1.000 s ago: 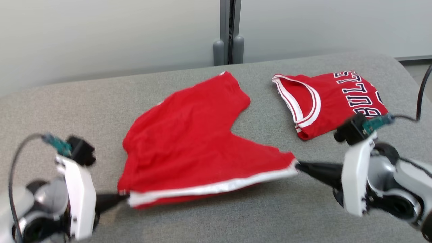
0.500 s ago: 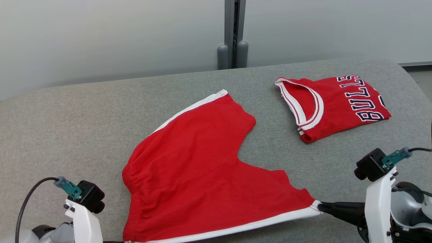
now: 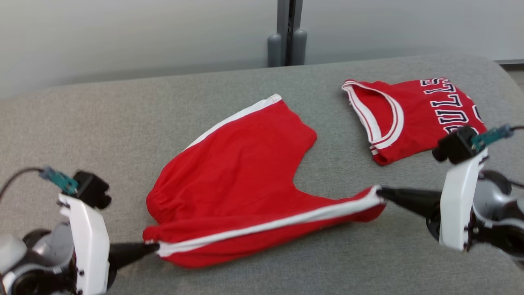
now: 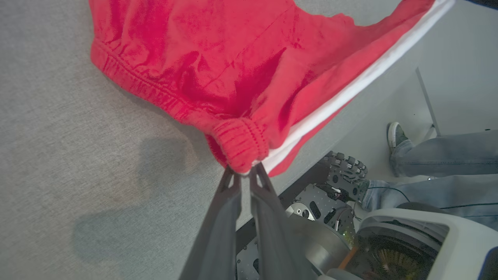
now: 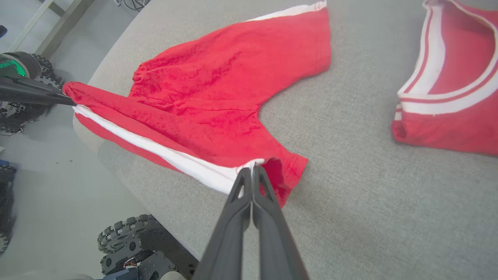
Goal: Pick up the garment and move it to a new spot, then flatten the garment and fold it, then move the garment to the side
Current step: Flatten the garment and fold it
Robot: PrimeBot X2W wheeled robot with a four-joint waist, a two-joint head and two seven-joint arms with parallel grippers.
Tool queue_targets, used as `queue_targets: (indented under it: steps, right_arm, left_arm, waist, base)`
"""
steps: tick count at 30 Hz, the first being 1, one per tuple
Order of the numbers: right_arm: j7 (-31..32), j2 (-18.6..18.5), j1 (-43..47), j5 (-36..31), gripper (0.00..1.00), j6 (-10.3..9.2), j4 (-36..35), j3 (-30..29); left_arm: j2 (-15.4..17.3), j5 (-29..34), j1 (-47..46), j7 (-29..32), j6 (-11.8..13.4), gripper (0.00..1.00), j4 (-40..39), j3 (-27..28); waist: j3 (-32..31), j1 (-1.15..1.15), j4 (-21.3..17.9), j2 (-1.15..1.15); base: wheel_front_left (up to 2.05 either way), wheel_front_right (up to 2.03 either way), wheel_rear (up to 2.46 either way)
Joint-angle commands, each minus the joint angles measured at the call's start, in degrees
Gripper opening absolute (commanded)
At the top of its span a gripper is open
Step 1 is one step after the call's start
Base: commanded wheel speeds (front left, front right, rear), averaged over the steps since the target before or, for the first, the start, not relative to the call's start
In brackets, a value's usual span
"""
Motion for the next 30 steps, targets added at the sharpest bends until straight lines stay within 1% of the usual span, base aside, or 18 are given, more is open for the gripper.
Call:
queue_targets:
  steps: [1, 2, 3, 5, 7, 11, 15, 22, 27, 30]
  right_arm:
    - [1.12, 1.2, -1.98, -0.53, 0.0, 0.03, 0.99, -2.14]
    - [1.87, 1.94, -2.95, -0.8, 0.0, 0.03, 1.77, -3.31]
    - [1.87, 1.94, -2.95, -0.8, 0.0, 0.03, 1.77, -3.31]
    - [3.49, 3.74, -5.42, -1.54, 0.0, 0.04, 3.28, -5.02]
    - [5.38, 5.68, -8.14, -2.49, 0.0, 0.04, 5.01, -6.07]
    - [8.74, 8.77, -14.19, -5.56, 0.0, 0.03, 9.52, -6.99]
    - [10.59, 11.53, -19.62, -8.95, 0.0, 0.04, 15.34, -7.4]
    - [10.79, 14.84, -27.66, -12.62, 0.0, 0.04, 22.95, -5.85]
    - [9.5, 16.18, -32.3, -12.76, 0.0, 0.03, 27.94, -4.43]
    - [7.56, 16.64, -34.34, -12.77, 0.0, 0.03, 30.03, -3.46]
  left_arm:
    - [-0.28, -2.31, -2.61, 1.31, -0.65, 0.0, 0.43, 1.67]
    - [-0.69, -3.89, -3.76, 2.34, -0.94, 0.0, 0.9, 2.52]
    - [-0.69, -3.89, -3.76, 2.34, -0.94, 0.0, 0.9, 2.52]
    - [-1.5, -5.91, -6.68, 4.27, -0.97, 0.0, 2.75, 4.15]
    - [-2.37, -6.41, -9.75, 6.44, -0.64, 0.0, 5.33, 5.02]
    - [-6.43, -8.04, -15.43, 10.31, -1.22, 0.0, 10.14, 6.1]
    - [-9.63, -7.76, -19.9, 14.09, -1.42, 0.0, 14.9, 5.64]
    - [-14.67, -8.24, -25.76, 18.85, -1.91, 0.0, 22.12, 5.14]
    - [-17.76, -8.57, -29.06, 20.3, -2.14, 0.0, 26.48, 5.56]
    - [-19.04, -8.74, -30.48, 20.7, -2.36, 0.0, 28.67, 5.84]
  waist:
    - [2.16, 0.0, 1.5, 0.0]
    - [3.03, 0.0, 1.98, 0.0]
    - [3.03, 0.0, 1.98, 0.0]
    - [4.87, 0.0, 2.87, 0.0]
    - [6.58, 0.0, 3.6, 0.0]
    - [9.82, 0.0, 5.11, 0.0]
    - [12.56, 0.0, 6.54, 0.0]
    - [15.74, 0.0, 8.66, 0.0]
    - [17.9, 0.0, 9.83, 0.0]
    - [19.12, 0.0, 10.31, 0.0]
  base:
    - [0.0, 0.0, 0.0]
    - [0.0, 0.0, 0.0]
    - [0.0, 0.0, 0.0]
    - [0.0, 0.0, 0.0]
    - [0.0, 0.0, 0.0]
    - [0.0, 0.0, 0.0]
    - [0.0, 0.0, 0.0]
    - [0.0, 0.0, 0.0]
    - [0.0, 0.0, 0.0]
    - [0.0, 0.0, 0.0]
